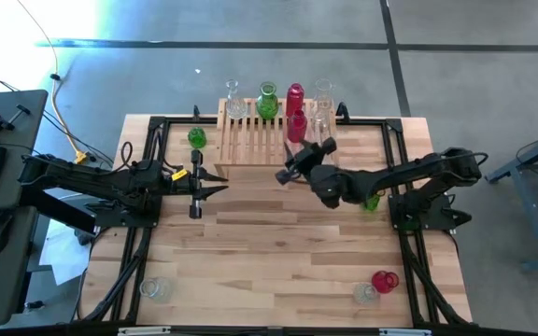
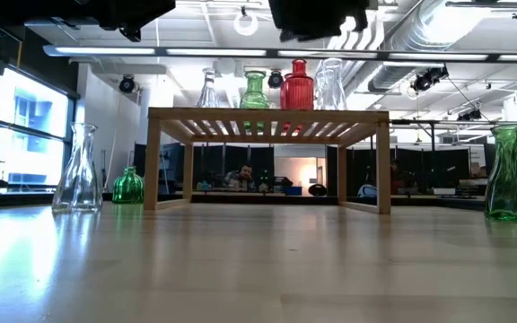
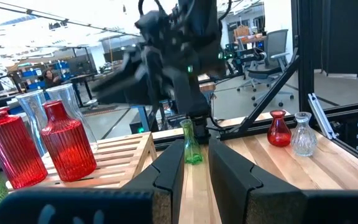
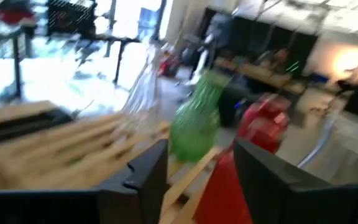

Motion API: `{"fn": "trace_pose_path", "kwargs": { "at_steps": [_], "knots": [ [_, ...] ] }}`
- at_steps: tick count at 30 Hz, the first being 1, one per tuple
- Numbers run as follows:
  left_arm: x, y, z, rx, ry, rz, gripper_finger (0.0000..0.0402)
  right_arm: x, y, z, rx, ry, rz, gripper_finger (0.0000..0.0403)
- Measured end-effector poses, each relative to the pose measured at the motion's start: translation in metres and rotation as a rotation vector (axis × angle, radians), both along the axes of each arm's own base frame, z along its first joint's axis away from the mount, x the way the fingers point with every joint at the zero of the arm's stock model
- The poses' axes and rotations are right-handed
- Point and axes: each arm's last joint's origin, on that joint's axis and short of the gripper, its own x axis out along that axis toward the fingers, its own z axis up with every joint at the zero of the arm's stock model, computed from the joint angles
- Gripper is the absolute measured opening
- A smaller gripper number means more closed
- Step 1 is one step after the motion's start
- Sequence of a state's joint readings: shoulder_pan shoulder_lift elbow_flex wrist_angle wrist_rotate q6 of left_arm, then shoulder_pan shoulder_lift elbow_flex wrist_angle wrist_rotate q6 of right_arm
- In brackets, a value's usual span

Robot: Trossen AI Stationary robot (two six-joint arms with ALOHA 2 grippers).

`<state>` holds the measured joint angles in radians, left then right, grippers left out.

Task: Sort vases onto shelf
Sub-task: Put the red vase on the shelf aligned with the other red vase

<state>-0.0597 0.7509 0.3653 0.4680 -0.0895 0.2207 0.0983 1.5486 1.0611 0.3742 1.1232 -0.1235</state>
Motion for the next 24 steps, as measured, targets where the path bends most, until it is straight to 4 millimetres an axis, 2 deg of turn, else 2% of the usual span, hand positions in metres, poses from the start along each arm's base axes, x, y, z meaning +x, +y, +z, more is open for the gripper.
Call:
{"fn": "trace_pose_path", "kwargs": {
  "at_steps": [6,10,17,24],
  "knots": [
    [0.0,0.0,0.0,-0.007,0.004,0.0,0.0062,-0.002,-0.018,-0.026,0.134,0.065,-0.014,0.0063],
    [0.0,0.0,0.0,-0.008,0.004,0.0,0.0062,0.003,-0.031,-0.041,0.142,0.122,-0.049,0.0008],
    [0.0,0.0,0.0,-0.008,0.004,0.0,0.0062,0.008,-0.05,-0.056,0.159,0.158,-0.088,0.0012],
    [0.0,0.0,0.0,-0.008,0.004,-0.001,0.0062,0.007,-0.061,-0.057,0.159,0.164,-0.117,0.0002]
  ]
}}
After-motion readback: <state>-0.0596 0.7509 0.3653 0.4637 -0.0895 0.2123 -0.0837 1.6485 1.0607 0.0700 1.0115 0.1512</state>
